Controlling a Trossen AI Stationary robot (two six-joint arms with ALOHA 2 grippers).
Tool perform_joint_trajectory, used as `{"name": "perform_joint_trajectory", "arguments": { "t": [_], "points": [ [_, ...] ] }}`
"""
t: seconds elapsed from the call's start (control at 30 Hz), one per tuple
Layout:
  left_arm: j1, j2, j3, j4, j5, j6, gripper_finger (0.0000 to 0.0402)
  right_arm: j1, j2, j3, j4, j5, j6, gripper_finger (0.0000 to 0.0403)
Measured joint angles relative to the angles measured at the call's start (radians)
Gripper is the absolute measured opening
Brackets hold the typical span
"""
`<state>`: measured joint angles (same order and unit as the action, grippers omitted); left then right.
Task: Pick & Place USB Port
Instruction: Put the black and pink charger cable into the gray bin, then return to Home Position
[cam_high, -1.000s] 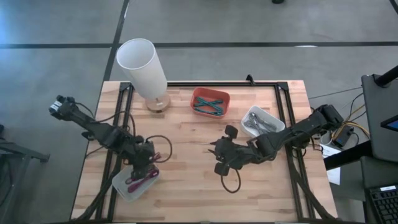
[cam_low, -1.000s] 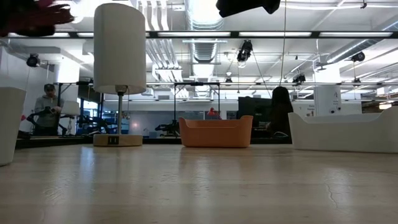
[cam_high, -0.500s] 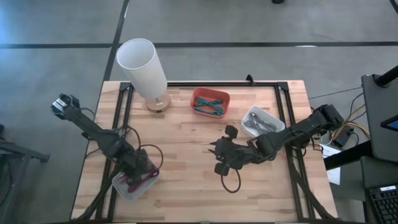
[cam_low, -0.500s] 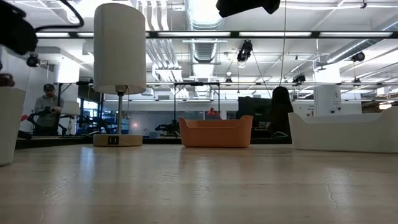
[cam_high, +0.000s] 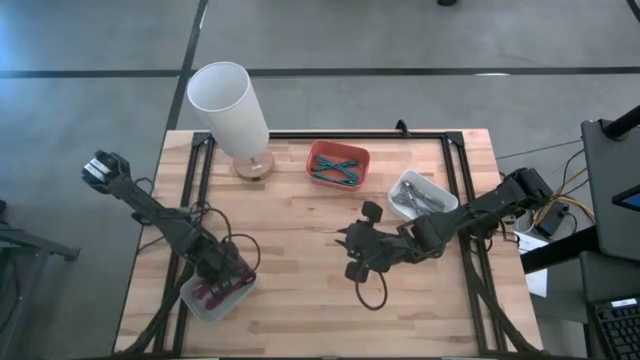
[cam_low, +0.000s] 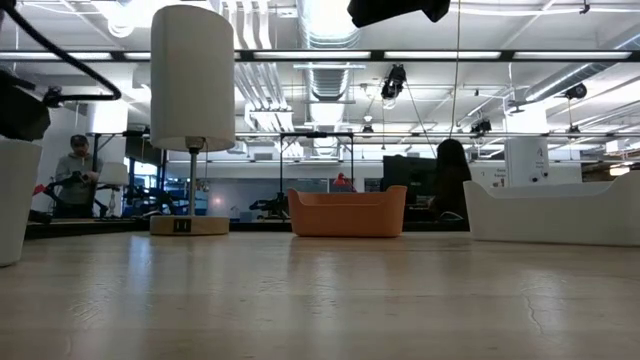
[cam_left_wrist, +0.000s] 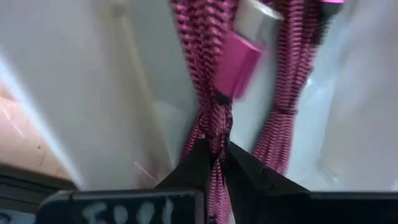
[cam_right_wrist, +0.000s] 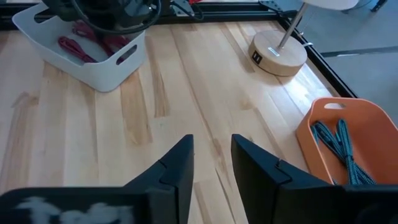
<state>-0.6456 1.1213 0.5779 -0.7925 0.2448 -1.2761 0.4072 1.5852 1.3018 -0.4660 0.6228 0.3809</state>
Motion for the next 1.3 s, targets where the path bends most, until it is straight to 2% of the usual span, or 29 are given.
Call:
{"name": "perform_joint_trajectory", "arguments": {
  "t": [0.4,0.63,0.8,1.0,1.3],
  "points": [
    [0.000,0.001,-0.003,0.010,-0.023,-0.029,0.0049,0.000,0.000,0.000,0.000,0.000,0.000,0.0099],
    [0.001,0.001,0.052,0.007,-0.023,0.011,0.0070,0.000,0.000,0.000,0.000,0.000,0.000,0.0093],
    [0.001,0.001,0.116,0.007,-0.035,0.066,0.0069,0.000,0.000,0.000,0.000,0.000,0.000,0.0099],
    [0.000,0.001,0.235,-0.008,-0.205,0.229,0.0057,0.000,-0.001,0.004,-0.002,-0.001,-0.043,0.0098],
    [0.000,0.001,0.410,-0.012,-0.631,0.583,0.0053,0.000,-0.003,0.052,0.001,-0.002,-0.270,0.0081]
  ]
}}
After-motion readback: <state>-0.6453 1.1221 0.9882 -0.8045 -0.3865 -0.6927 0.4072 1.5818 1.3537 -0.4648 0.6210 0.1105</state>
